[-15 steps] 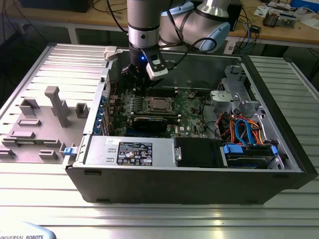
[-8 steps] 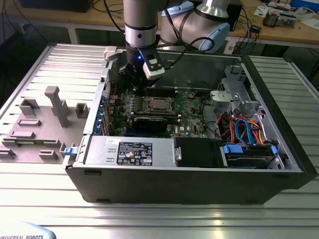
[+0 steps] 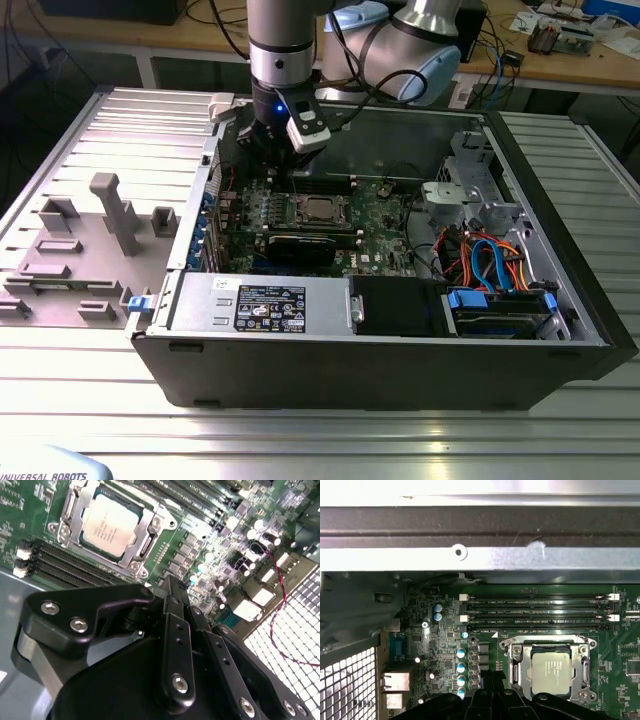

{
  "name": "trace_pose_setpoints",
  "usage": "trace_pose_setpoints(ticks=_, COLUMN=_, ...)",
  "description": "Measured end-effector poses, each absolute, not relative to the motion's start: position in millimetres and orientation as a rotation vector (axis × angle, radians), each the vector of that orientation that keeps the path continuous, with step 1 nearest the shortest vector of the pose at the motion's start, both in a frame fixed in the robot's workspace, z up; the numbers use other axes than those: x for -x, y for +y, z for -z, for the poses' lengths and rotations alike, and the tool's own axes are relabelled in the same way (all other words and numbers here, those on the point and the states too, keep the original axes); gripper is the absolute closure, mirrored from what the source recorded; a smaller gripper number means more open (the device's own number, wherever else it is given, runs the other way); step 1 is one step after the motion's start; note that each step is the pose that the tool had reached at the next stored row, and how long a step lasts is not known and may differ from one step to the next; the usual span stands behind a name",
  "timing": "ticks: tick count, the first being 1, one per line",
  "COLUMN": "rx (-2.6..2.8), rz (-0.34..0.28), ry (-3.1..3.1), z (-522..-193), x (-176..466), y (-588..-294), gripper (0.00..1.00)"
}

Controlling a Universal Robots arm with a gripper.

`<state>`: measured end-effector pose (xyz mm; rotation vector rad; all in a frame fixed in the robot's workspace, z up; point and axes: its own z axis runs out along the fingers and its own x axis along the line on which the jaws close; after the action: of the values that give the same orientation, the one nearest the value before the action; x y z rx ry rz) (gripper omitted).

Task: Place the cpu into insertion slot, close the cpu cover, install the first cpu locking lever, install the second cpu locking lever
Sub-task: 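Install the first cpu locking lever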

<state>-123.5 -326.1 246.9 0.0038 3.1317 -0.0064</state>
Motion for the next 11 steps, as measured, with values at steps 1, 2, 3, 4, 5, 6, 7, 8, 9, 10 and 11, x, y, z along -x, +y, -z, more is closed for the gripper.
trace_pose_setpoints(ticks=1, rx=0.002, rz=0.006, ry=3.131, z=-246.9, x=123.5, y=-325.6, gripper=0.89)
trace_pose_setpoints(ticks=2, rx=0.007, rz=0.007, ry=3.131, z=-247.0, x=123.6, y=-325.4, gripper=0.89)
trace_pose_setpoints(ticks=3, rx=0.009, rz=0.007, ry=3.131, z=-247.1, x=123.7, y=-325.1, gripper=0.89)
trace_pose_setpoints(ticks=4, rx=0.009, rz=0.006, ry=3.131, z=-247.1, x=123.9, y=-324.9, gripper=0.89)
trace_pose_setpoints(ticks=5, rx=0.009, rz=0.006, ry=3.131, z=-247.3, x=124.0, y=-324.6, gripper=0.89)
trace_pose_setpoints(ticks=6, rx=0.009, rz=0.007, ry=3.130, z=-247.7, x=124.3, y=-324.2, gripper=0.89)
trace_pose_setpoints(ticks=7, rx=0.010, rz=0.006, ry=3.129, z=-248.6, x=124.6, y=-323.2, gripper=0.89)
trace_pose_setpoints(ticks=8, rx=0.011, rz=0.006, ry=3.128, z=-249.4, x=124.7, y=-322.6, gripper=0.89)
trace_pose_setpoints(ticks=9, rx=0.011, rz=0.007, ry=3.126, z=-250.2, x=125.0, y=-322.2, gripper=0.89)
trace_pose_setpoints(ticks=10, rx=0.011, rz=0.007, ry=3.124, z=-250.8, x=125.3, y=-321.7, gripper=0.89)
trace_pose_setpoints(ticks=11, rx=0.012, rz=0.009, ry=3.116, z=-252.3, x=125.9, y=-320.8, gripper=0.89)
